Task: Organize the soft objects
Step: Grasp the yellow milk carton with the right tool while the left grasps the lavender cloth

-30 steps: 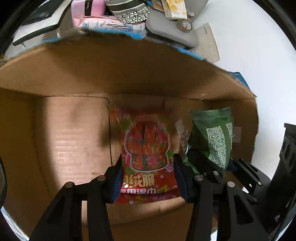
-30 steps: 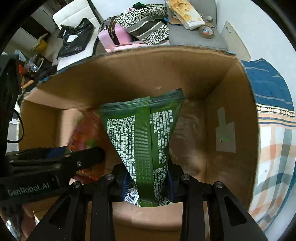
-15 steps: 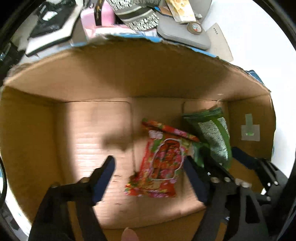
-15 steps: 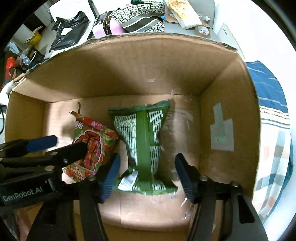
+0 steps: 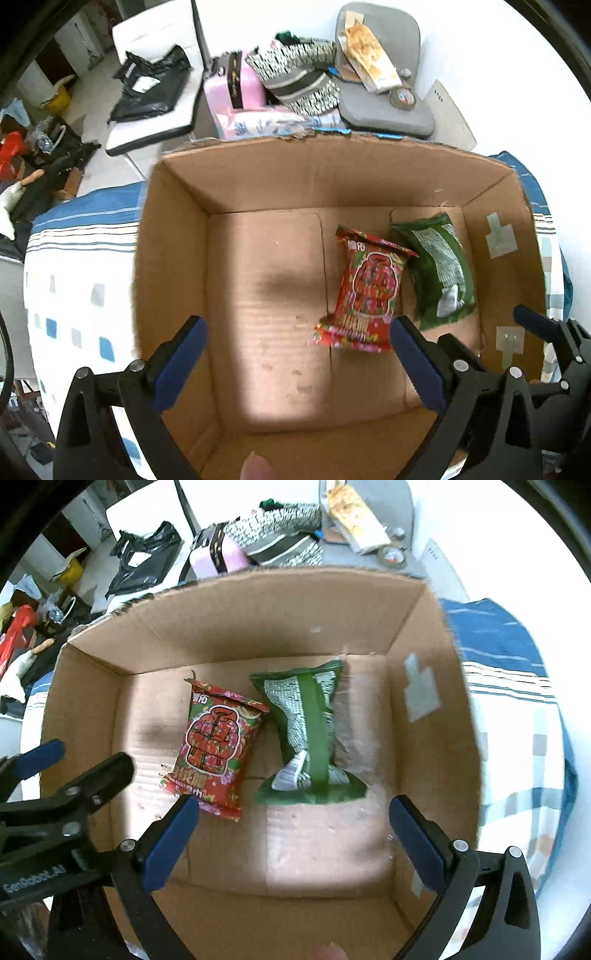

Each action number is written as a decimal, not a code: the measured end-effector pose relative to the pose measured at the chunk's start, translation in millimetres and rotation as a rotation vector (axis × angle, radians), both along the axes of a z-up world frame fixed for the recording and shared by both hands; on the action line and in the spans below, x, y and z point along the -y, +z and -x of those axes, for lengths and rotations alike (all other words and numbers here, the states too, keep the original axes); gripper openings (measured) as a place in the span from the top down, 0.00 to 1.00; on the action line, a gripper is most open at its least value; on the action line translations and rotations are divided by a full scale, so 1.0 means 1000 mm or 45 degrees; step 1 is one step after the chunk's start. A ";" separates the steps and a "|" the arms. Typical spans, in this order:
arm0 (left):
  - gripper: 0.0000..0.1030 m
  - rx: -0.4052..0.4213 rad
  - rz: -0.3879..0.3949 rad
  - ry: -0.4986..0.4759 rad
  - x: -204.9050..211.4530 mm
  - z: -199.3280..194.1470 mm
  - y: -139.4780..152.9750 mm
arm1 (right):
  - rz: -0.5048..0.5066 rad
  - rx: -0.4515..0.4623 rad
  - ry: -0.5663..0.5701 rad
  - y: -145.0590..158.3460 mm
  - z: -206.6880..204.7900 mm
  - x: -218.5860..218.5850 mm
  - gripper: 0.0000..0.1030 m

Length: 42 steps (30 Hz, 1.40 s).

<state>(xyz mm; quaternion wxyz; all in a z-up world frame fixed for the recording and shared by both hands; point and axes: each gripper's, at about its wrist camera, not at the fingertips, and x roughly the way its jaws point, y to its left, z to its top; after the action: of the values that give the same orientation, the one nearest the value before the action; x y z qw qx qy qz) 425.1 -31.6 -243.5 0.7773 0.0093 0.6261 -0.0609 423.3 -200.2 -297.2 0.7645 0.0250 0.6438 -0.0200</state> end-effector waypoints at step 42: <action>0.02 -0.208 -0.136 0.259 0.007 0.224 -0.048 | -0.026 -0.207 -0.117 -0.051 0.213 0.109 0.03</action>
<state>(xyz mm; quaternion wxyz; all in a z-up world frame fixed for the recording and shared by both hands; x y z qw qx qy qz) 201.6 -38.5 -291.5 0.7242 -0.0177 0.6875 0.0511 210.3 -308.9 -347.9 0.7077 0.0608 0.7021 -0.0504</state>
